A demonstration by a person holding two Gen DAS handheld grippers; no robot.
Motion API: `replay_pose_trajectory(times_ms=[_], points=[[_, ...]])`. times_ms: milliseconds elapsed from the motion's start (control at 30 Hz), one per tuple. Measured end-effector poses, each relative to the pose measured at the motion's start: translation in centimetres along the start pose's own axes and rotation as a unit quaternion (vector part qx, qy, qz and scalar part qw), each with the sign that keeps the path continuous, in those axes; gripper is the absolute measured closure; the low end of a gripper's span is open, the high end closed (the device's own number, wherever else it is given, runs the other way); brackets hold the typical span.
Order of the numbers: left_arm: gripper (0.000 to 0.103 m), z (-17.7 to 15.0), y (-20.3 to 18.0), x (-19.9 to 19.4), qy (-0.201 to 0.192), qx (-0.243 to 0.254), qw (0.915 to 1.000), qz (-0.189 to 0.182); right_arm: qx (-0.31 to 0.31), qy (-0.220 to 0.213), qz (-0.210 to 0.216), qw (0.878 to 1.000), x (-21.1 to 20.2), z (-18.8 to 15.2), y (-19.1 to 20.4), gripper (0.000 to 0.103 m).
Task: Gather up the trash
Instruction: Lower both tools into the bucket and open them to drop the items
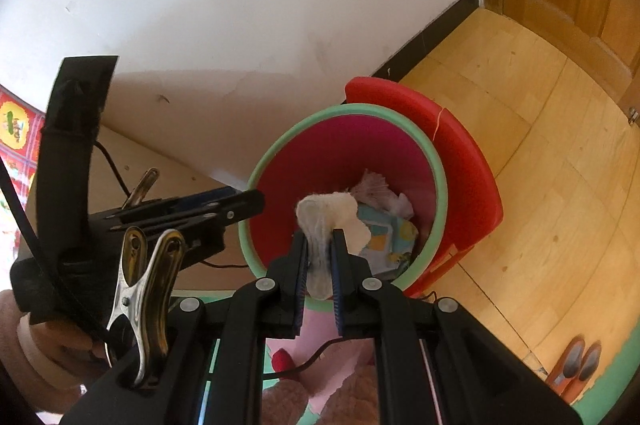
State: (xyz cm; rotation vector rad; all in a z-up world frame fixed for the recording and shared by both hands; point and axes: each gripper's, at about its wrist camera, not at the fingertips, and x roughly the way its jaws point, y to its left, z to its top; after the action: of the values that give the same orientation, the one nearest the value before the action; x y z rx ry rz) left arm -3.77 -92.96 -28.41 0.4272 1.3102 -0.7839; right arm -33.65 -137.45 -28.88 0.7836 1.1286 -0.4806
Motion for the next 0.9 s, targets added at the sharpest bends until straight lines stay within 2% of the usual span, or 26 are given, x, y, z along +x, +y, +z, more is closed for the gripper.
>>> replay_pose_trajectory(times_ms=[533, 567, 633, 800, 900], points=[[0.072, -0.1, 0.1, 1.2, 0.015, -0.018, 0.9997, 0.007, -0.018, 0.018, -0.021, 0.999, 4.7, 2.1, -1.5, 0.091], [0.072, -0.1, 0.2, 1.3, 0.015, -0.020, 0.9997, 0.007, -0.016, 0.018, -0.021, 0.999, 4.8, 2.2, -1.6, 0.090], [0.072, -0.2, 0.2, 1.3, 0.016, -0.022, 0.9996, 0.007, -0.009, 0.019, -0.024, 0.999, 5.0, 2.4, -1.8, 0.079], [0.072, -0.4, 0.1, 1.0, 0.013, -0.024, 0.9996, 0.009, -0.009, 0.019, -0.027, 0.999, 5.0, 2.6, -2.0, 0.071], [0.072, -0.6, 0.0, 0.7, 0.011, -0.026, 0.9996, 0.007, -0.016, 0.016, -0.028, 0.999, 4.7, 2.6, -1.8, 0.070]])
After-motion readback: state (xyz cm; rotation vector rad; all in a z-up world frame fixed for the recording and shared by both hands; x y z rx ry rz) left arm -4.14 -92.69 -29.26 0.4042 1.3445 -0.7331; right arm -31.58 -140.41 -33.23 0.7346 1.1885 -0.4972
